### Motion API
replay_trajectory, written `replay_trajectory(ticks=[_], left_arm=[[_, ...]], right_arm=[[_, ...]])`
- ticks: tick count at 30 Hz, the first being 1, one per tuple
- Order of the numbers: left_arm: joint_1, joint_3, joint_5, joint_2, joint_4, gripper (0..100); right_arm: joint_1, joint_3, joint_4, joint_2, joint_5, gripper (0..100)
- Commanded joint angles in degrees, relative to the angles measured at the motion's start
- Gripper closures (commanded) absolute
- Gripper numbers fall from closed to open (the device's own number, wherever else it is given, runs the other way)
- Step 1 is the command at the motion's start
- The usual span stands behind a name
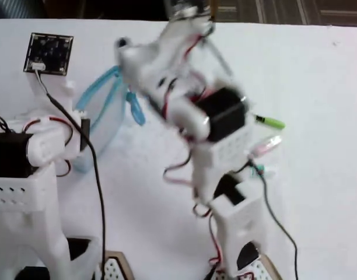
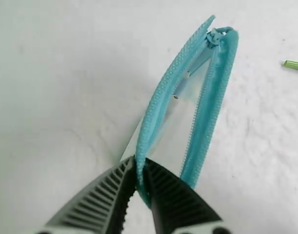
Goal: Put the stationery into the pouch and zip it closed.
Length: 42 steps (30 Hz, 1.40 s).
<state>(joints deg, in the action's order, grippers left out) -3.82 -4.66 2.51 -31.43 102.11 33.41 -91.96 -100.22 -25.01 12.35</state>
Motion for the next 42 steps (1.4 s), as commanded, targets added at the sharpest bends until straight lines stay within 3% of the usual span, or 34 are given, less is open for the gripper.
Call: replay_trajectory(ticks=[1,4,7,12,20,31,37,42], left_arm=[[0.22,-0.18,-0.53,0.04,0.18,98],[0.31,-0.18,-0.53,0.04,0.18,98],[0.31,-0.18,-0.53,0.04,0.18,98],[0.31,-0.18,-0.79,0.04,0.18,98],[0.31,0.0,-0.79,0.13,0.09,98],[0.31,0.26,-0.88,0.13,0.18,98],[0.31,0.26,-0.88,0.13,0.18,98],[0.31,0.18,-0.88,0.13,0.18,98]], right_arm=[[-9.71,6.95,-1.01,-0.13,-15.74,63.2],[-15.34,16.79,-1.01,-1.1,-32.53,73.8],[-19.91,27.52,-0.75,-2.07,-46.77,77.2],[-24.48,37.45,-0.4,-7.16,-58.81,77.5],[-26.15,36.66,3.47,-19.74,-60.13,77.3],[-26.86,23.74,4.7,-37.67,-60.92,77.9],[-27.21,20.57,4.7,-41.98,-61.19,93.3],[-27.03,20.31,4.7,-41.8,-63.47,98.3]])
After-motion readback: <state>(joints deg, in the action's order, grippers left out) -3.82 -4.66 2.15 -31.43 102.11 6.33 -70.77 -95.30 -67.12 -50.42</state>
